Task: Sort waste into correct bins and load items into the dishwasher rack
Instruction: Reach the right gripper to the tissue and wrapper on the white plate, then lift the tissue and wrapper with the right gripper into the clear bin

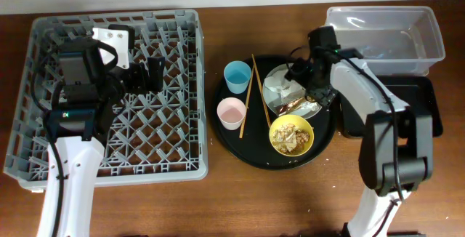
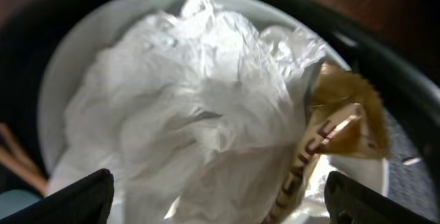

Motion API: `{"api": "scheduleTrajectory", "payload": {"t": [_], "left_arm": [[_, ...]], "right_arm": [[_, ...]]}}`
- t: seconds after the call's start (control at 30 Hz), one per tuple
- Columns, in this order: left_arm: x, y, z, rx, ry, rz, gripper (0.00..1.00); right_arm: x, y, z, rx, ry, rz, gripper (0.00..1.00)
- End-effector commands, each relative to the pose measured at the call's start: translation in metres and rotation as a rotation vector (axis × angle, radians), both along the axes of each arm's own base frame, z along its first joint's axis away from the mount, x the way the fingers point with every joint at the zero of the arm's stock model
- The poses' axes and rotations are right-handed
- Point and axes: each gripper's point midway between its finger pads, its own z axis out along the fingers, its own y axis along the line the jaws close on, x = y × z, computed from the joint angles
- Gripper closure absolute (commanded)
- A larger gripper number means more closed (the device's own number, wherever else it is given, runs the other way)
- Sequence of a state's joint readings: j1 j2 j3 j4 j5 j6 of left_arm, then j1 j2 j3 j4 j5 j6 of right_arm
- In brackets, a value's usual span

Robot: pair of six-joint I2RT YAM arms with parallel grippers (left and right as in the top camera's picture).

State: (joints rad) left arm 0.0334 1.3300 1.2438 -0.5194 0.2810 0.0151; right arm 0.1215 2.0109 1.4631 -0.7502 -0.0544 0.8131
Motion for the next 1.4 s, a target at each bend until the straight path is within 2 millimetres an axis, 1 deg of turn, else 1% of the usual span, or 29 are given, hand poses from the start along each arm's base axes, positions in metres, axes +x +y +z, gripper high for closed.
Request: {"api": "scheduleTrajectory", "payload": {"t": [0.0, 0.07, 0.1, 0.13, 0.17, 0.23, 0.3, 0.33, 0.37, 0.4, 0.47, 0.5, 0.53, 0.6, 0.63, 0.67, 0.7, 0.73, 0.77, 0.8, 0.83, 0.9, 0.97, 1.0, 1.13, 1.2, 1.3, 1.33, 1.37], "left_arm": [[0.002, -0.002, 0.008, 0.003, -0.022, -0.015, 0.0], [0.002, -0.002, 0.008, 0.003, -0.022, -0.015, 0.0], [0.002, -0.002, 0.008, 0.003, -0.022, -0.015, 0.0], [0.002, -0.002, 0.008, 0.003, -0.022, -0.015, 0.0], [0.002, -0.002, 0.008, 0.003, -0.022, -0.015, 0.0], [0.002, -0.002, 0.008, 0.003, -0.022, -0.015, 0.0], [0.002, -0.002, 0.008, 0.003, -0.022, -0.015, 0.0], [0.002, -0.002, 0.008, 0.003, -0.022, -0.015, 0.0], [0.002, -0.002, 0.008, 0.003, -0.022, -0.015, 0.0], [0.002, -0.002, 0.008, 0.003, -0.022, -0.015, 0.0], [0.002, -0.002, 0.008, 0.003, -0.022, -0.015, 0.0], [0.002, -0.002, 0.008, 0.003, -0.022, -0.015, 0.0], [0.002, -0.002, 0.008, 0.003, -0.022, -0.015, 0.0], [0.002, -0.002, 0.008, 0.003, -0.022, -0.015, 0.0], [0.002, -0.002, 0.008, 0.003, -0.022, -0.015, 0.0], [0.002, -0.002, 0.008, 0.003, -0.022, -0.015, 0.0], [0.002, -0.002, 0.008, 0.003, -0.022, -0.015, 0.0], [0.002, -0.002, 0.008, 0.003, -0.022, -0.015, 0.0], [0.002, -0.002, 0.008, 0.003, -0.022, -0.015, 0.0], [0.002, -0.002, 0.008, 0.003, -0.022, -0.015, 0.0], [0.002, -0.002, 0.008, 0.003, -0.022, -0.015, 0.01], [0.002, -0.002, 0.008, 0.003, -0.022, -0.015, 0.0], [0.002, -0.002, 0.008, 0.003, -0.022, -0.015, 0.0], [0.002, -0.002, 0.008, 0.003, -0.022, -0.015, 0.0], [0.002, -0.002, 0.008, 0.003, -0.022, -0.015, 0.0], [0.002, -0.002, 0.008, 0.003, -0.022, -0.015, 0.0], [0.002, -0.002, 0.008, 0.003, -0.022, -0.015, 0.0], [0.002, -0.002, 0.008, 0.003, -0.022, -0.015, 0.0], [0.002, -0.002, 0.008, 0.003, -0.022, -0.015, 0.0]], "right_arm": [[-0.003, 0.011, -0.014, 0.003, 0.034, 0.015, 0.0], [-0.005, 0.009, -0.024, -0.014, 0.057, 0.013, 0.01], [-0.006, 0.007, -0.028, -0.024, 0.066, 0.013, 0.05], [-0.008, 0.006, -0.036, -0.035, 0.084, 0.013, 0.16], [-0.009, 0.005, -0.042, -0.039, 0.097, 0.012, 0.23], [-0.01, 0.005, -0.045, -0.043, 0.104, 0.017, 0.34], [-0.009, 0.005, -0.044, -0.044, 0.1, 0.034, 0.62], [-0.008, 0.007, -0.044, -0.035, 0.095, 0.037, 0.7], [-0.007, 0.008, -0.043, -0.028, 0.088, 0.071, 0.86], [-0.007, 0.01, -0.042, -0.021, 0.087, 0.084, 0.96], [-0.004, 0.016, -0.035, -0.002, 0.067, 0.152, 0.96], [0.0, 0.02, -0.026, 0.01, 0.043, 0.194, 0.96], [0.007, 0.023, -0.007, 0.015, 0.002, 0.24, 0.96], [0.024, 0.025, 0.046, 0.0, -0.086, 0.29, 0.96], [0.031, 0.026, 0.08, 0.0, -0.136, 0.288, 0.96], [0.036, 0.024, 0.104, -0.001, -0.173, 0.283, 0.96], [0.044, 0.017, 0.136, -0.004, -0.226, 0.266, 0.96], [0.049, 0.009, 0.155, -0.006, -0.261, 0.248, 0.96], [0.057, -0.011, 0.178, -0.014, -0.311, 0.207, 0.96], [0.062, -0.027, 0.187, -0.024, -0.335, 0.172, 0.96], [0.068, -0.056, 0.191, -0.046, -0.358, 0.109, 0.96], [0.072, -0.112, 0.189, -0.126, -0.358, -0.073, 0.96], [0.076, -0.153, 0.187, -0.19, -0.37, -0.232, 0.96], [0.083, -0.172, 0.186, -0.204, -0.401, -0.328, 0.96], [0.112, -0.197, 0.175, -0.262, -0.483, -0.44, 0.96], [0.121, -0.206, 0.149, -0.3, -0.453, -0.456, 0.96], [0.128, -0.209, 0.128, -0.313, -0.433, -0.459, 0.96], [0.13, -0.21, 0.127, -0.313, -0.439, -0.46, 0.87], [0.131, -0.21, 0.127, -0.313, -0.443, -0.461, 0.74]]}}
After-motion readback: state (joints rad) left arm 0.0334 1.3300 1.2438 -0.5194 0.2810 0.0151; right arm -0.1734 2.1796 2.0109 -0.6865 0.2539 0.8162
